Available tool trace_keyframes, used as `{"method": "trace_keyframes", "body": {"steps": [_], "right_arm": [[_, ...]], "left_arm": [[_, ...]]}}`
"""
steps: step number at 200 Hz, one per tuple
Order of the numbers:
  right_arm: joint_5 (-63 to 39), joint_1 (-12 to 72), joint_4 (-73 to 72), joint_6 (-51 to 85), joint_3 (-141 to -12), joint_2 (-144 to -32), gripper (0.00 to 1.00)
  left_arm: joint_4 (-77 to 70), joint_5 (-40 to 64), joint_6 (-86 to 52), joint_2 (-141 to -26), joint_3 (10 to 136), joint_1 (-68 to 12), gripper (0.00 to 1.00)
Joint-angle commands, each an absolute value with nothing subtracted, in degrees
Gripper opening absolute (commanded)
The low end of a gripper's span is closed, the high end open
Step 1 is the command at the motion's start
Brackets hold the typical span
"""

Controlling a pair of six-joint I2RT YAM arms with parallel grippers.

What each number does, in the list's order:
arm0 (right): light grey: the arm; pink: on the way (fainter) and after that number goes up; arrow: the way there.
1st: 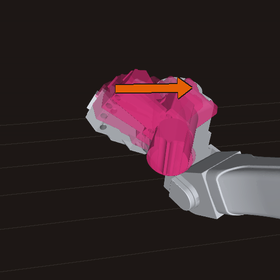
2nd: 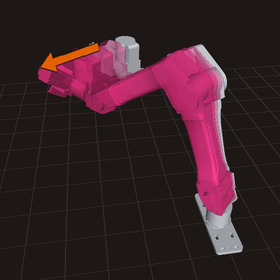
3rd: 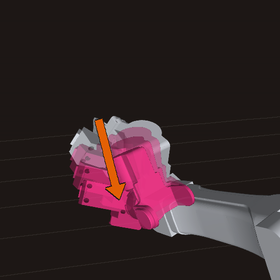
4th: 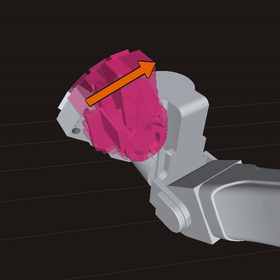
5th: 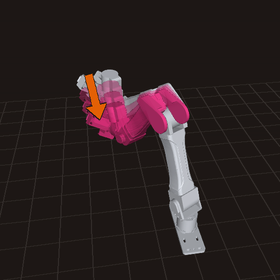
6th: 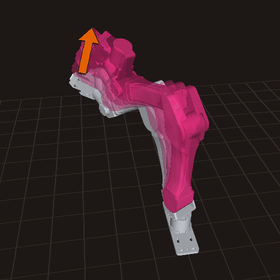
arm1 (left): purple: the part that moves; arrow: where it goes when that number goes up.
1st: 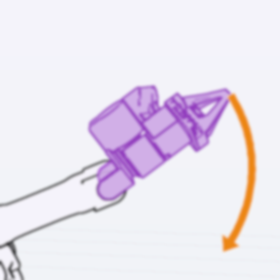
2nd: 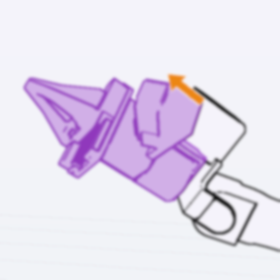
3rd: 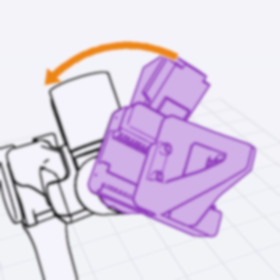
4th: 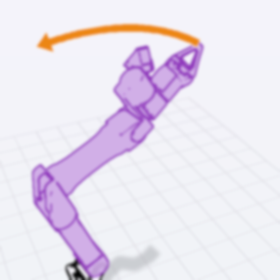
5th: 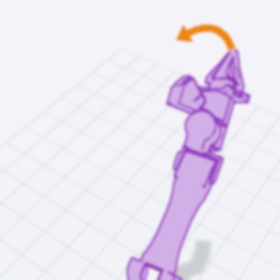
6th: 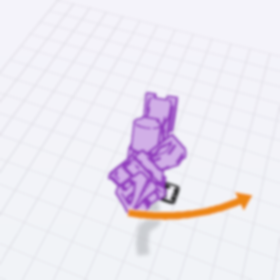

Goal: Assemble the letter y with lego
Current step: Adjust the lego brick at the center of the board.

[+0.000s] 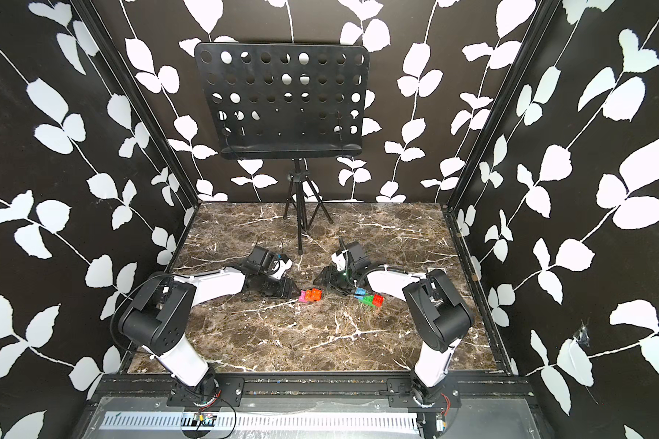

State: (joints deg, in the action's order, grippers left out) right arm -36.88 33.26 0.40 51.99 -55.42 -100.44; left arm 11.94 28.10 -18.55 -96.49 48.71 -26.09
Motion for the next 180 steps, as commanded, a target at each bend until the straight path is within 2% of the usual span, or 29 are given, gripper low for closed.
{"method": "trace_keyframes", "body": {"steps": [1, 100, 152, 180], "right_arm": [[-35.1, 34.7, -1.3, 54.1, -54.9, -100.2, 0.62], [-34.6, 36.7, -5.7, 58.3, -55.0, -99.5, 0.61], [-34.2, 37.3, -6.5, 59.4, -54.6, -99.6, 0.60], [-34.2, 37.5, -6.8, 59.9, -54.7, -99.7, 0.60]], "left_arm": [[15.8, 25.8, -18.4, -96.9, 46.7, -25.9, 0.57], [15.4, 27.2, -18.0, -96.2, 48.4, -25.6, 0.58], [7.0, 34.0, -23.4, -93.6, 45.4, -22.8, 0.61], [0.4, 41.0, -26.9, -92.7, 42.6, -22.0, 0.62]]}}
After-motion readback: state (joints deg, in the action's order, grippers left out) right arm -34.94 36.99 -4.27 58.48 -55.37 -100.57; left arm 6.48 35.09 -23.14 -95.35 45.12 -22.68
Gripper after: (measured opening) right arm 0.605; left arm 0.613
